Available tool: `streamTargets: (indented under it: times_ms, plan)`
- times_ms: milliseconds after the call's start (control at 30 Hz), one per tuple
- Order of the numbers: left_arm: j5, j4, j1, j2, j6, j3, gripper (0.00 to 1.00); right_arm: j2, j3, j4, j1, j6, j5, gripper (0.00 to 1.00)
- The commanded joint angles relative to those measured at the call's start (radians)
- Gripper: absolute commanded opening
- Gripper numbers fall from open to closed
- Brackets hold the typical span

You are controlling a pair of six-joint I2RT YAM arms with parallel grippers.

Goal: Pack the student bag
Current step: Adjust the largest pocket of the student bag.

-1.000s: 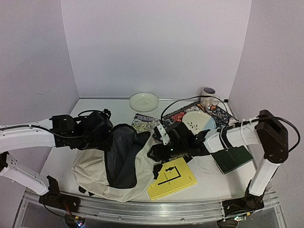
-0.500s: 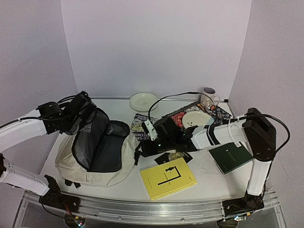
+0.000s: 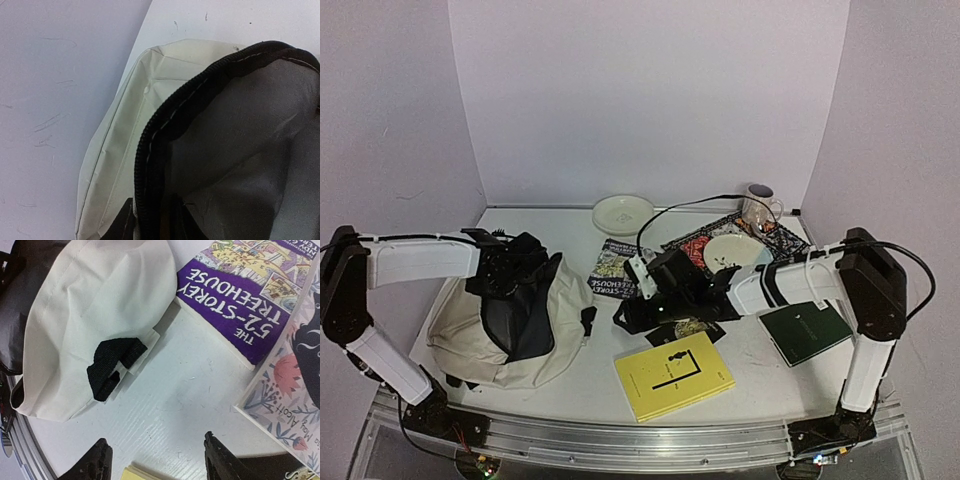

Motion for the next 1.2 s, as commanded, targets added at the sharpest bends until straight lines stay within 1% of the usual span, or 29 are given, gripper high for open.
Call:
streamTargets:
  times_ms: [0, 67, 133, 367, 500, 600, 733, 767, 833, 867, 900, 1000, 1033, 1067, 1167]
  plan:
    - [-0.087, -0.103, 0.012, 0.053, -0.084, 0.088, 0.13, -0.081, 0.008, -0.023, 0.002, -0.051, 0.021, 0.65]
    - [-0.063, -0.102, 0.012, 0.056, -0.075, 0.099, 0.06, -0.070, 0.043, -0.023, 0.002, -0.060, -0.020, 0.67]
    - [-0.044, -0.100, 0.012, 0.044, -0.073, 0.104, 0.02, -0.047, 0.093, -0.021, 0.006, -0.061, -0.050, 0.71]
    - [-0.016, -0.081, 0.012, -0.024, -0.070, 0.096, 0.00, 0.099, 0.297, 0.003, 0.052, -0.005, -0.147, 0.81]
    - [0.001, -0.047, 0.012, -0.053, -0.073, 0.071, 0.00, 0.208, 0.402, 0.017, 0.079, 0.047, -0.189, 0.82]
    - [0.043, -0.026, 0.012, -0.057, -0.079, 0.064, 0.00, 0.282, 0.456, 0.031, 0.095, 0.084, -0.204, 0.82]
    - [0.100, 0.022, 0.012, -0.076, -0.064, 0.050, 0.00, 0.361, 0.505, 0.048, 0.107, 0.117, -0.232, 0.77]
    - [0.115, 0.032, 0.012, -0.083, -0.057, 0.048, 0.00, 0.374, 0.512, 0.049, 0.109, 0.121, -0.234, 0.75]
    - [0.138, 0.055, 0.013, -0.099, -0.043, 0.043, 0.00, 0.393, 0.517, 0.051, 0.111, 0.132, -0.231, 0.68]
    - [0.148, 0.065, 0.012, -0.107, -0.036, 0.041, 0.00, 0.397, 0.515, 0.052, 0.111, 0.134, -0.223, 0.63]
    - [0.156, 0.074, 0.012, -0.113, -0.031, 0.040, 0.00, 0.396, 0.509, 0.052, 0.111, 0.135, -0.212, 0.55]
    - [0.162, 0.089, 0.012, -0.122, -0.014, 0.046, 0.00, 0.358, 0.464, 0.052, 0.111, 0.121, -0.169, 0.26]
    - [0.158, 0.090, 0.012, -0.121, -0.007, 0.055, 0.00, 0.337, 0.438, 0.052, 0.110, 0.114, -0.151, 0.12]
    - [0.151, 0.089, 0.012, -0.118, 0.003, 0.061, 0.00, 0.309, 0.416, 0.052, 0.110, 0.106, -0.117, 0.02]
    - [0.130, 0.088, 0.012, -0.109, 0.035, 0.101, 0.00, 0.217, 0.324, 0.052, 0.109, 0.089, -0.022, 0.00]
